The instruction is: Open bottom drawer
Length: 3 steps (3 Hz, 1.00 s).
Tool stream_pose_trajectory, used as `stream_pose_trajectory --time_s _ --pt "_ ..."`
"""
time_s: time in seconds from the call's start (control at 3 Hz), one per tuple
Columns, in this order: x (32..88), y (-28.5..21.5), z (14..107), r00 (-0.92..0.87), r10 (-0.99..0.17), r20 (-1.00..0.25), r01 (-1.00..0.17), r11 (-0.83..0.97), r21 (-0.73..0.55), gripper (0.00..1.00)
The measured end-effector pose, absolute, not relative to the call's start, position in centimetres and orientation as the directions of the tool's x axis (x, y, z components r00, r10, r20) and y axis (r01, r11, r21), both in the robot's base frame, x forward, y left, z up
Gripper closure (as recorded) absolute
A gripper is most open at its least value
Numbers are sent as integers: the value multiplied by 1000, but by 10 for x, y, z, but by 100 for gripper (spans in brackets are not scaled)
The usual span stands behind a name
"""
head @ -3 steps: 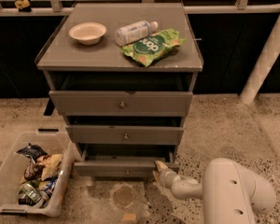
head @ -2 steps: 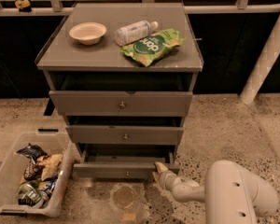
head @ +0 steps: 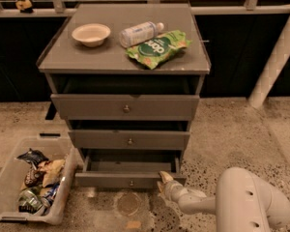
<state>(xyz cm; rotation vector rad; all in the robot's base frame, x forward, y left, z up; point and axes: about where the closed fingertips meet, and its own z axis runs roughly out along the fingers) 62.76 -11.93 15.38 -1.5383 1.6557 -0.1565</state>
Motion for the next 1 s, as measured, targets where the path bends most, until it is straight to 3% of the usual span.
stream_pose_trajectory --time_s 1.0 --pt "612 -113 163 103 -850 -517 -765 264 -587 100"
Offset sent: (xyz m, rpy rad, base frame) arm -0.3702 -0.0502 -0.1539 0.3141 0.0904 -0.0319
